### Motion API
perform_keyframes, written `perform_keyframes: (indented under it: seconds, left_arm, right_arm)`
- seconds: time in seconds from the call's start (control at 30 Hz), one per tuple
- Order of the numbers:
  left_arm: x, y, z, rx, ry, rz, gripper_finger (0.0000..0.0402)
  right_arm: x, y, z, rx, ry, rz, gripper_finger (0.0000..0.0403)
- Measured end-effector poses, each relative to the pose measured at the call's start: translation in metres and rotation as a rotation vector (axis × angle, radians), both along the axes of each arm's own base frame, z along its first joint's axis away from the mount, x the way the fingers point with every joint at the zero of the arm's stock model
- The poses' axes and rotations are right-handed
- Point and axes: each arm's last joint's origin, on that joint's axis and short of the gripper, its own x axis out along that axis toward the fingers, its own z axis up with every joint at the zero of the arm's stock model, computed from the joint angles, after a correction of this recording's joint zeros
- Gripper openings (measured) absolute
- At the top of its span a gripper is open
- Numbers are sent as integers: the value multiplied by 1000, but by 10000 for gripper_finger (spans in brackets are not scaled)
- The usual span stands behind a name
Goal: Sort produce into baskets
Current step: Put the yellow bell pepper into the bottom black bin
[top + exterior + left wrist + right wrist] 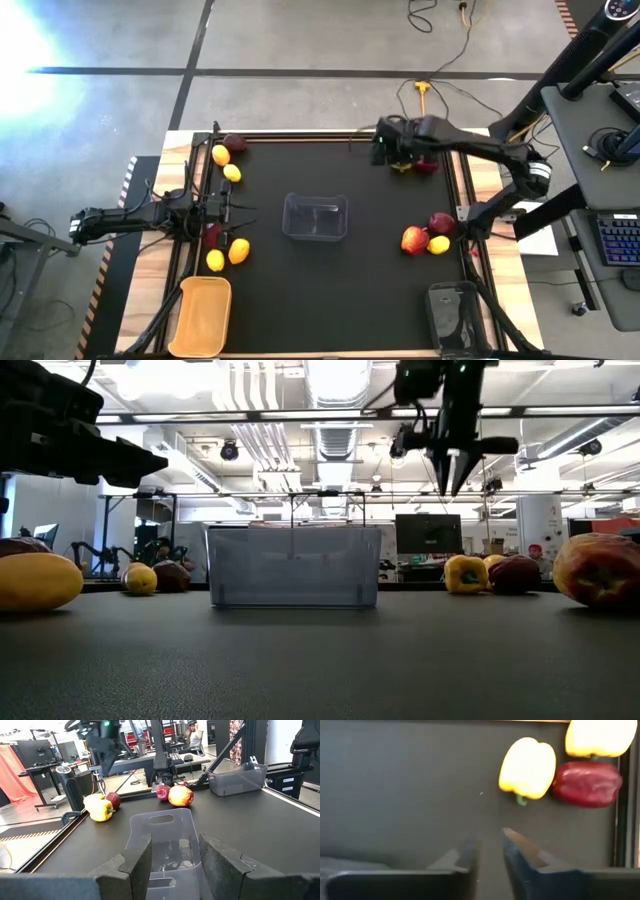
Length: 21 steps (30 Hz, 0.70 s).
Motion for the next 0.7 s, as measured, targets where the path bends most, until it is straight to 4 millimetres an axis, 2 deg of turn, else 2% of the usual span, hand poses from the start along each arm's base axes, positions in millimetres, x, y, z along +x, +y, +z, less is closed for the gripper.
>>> perform_keyframes:
  seconds: [0.3, 0.4, 0.5, 0.7]
  left_arm:
    - [0, 0, 0, 0, 0, 0, 146]
    - [0, 0, 0, 0, 0, 0, 146]
    - [0, 0, 0, 0, 0, 0, 146]
    - [0, 0, 0, 0, 0, 0, 146]
  right_arm:
    - [-15, -78, -21, 118, 43, -69, 312]
    - [-19, -96, -32, 188, 27, -77, 367]
    - [-20, -106, -45, 237, 44, -82, 395]
    - [-23, -122, -69, 308, 79, -109, 397]
